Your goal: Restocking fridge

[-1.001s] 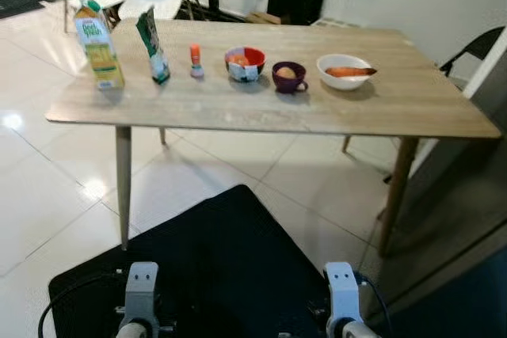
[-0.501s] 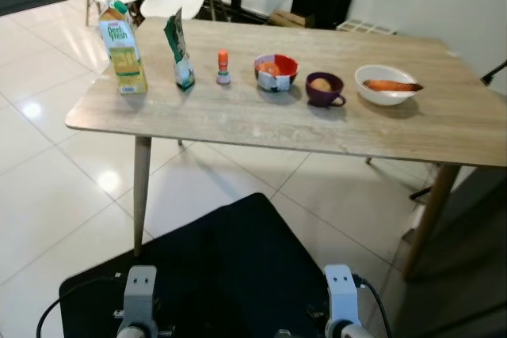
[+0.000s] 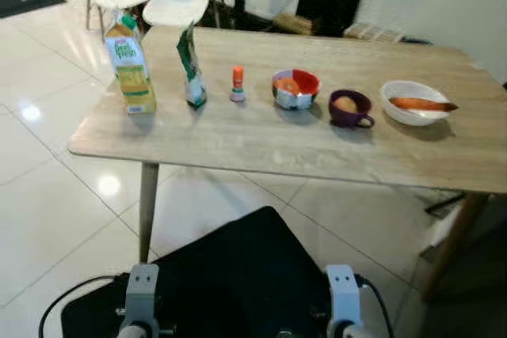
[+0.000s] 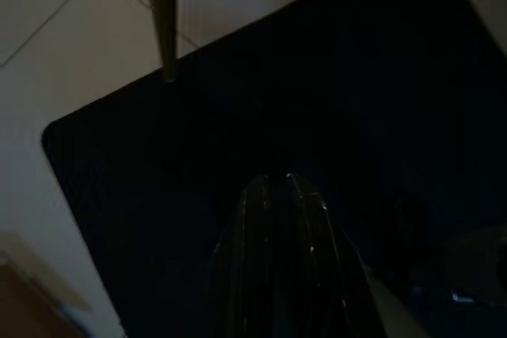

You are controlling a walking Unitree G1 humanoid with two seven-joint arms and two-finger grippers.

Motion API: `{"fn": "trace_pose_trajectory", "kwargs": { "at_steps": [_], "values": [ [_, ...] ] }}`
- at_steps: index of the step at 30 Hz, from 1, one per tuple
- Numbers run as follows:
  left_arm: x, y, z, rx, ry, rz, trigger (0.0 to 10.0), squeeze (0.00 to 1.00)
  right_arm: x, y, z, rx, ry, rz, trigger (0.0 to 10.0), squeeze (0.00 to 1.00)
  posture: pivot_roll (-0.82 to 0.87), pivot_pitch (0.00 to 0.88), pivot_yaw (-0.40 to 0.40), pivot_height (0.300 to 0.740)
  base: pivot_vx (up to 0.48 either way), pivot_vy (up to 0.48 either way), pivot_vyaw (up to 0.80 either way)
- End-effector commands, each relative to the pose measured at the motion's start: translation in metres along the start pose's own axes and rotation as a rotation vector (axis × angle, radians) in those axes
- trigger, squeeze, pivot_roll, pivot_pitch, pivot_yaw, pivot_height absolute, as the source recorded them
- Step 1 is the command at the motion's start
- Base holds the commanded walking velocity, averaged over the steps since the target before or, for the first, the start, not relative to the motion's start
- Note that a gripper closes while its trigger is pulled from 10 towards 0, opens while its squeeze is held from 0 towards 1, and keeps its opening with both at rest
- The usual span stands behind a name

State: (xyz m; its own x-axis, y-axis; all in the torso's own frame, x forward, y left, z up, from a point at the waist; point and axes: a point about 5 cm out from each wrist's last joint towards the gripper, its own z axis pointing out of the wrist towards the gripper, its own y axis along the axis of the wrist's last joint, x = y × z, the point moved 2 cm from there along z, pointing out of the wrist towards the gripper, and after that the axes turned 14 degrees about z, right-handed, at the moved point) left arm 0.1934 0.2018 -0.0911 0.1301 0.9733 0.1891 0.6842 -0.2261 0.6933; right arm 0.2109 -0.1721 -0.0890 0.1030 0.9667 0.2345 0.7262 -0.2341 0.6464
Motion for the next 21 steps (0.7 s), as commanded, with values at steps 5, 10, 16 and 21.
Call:
{"fn": "trace_pose_trajectory", "kwargs": {
  "at_steps": [5, 10, 16, 21],
  "values": [
    [-0.001, 0.003, 0.001, -0.004, -0.009, 0.002, 10.0, 0.0, -0.008, -0.006, -0.003, 0.021, -0.041, 0.019, 10.0, 0.0, -0.05, 0.075, -0.022, 0.716, 0.277, 0.0, -0.48],
    [-0.002, 0.003, 0.002, -0.001, -0.01, 0.009, 10.0, 0.0, 0.005, -0.006, 0.001, 0.016, -0.022, 0.007, 10.0, 0.0, -0.05, 0.076, -0.02, 0.716, 0.219, 0.0, 0.0],
    [-0.003, 0.003, 0.002, 0.0, -0.013, 0.018, 10.0, 0.0, 0.005, -0.008, 0.0, 0.011, -0.017, 0.012, 10.0, 0.0, -0.05, 0.074, -0.021, 0.716, 0.0, 0.0, 0.0],
    [-0.005, 0.003, 0.001, -0.001, -0.013, 0.019, 10.0, 0.0, -0.001, -0.009, -0.002, 0.011, -0.021, 0.01, 10.0, 0.0, -0.05, 0.072, -0.022, 0.716, 0.0, 0.0, 0.0]
  ]
}}
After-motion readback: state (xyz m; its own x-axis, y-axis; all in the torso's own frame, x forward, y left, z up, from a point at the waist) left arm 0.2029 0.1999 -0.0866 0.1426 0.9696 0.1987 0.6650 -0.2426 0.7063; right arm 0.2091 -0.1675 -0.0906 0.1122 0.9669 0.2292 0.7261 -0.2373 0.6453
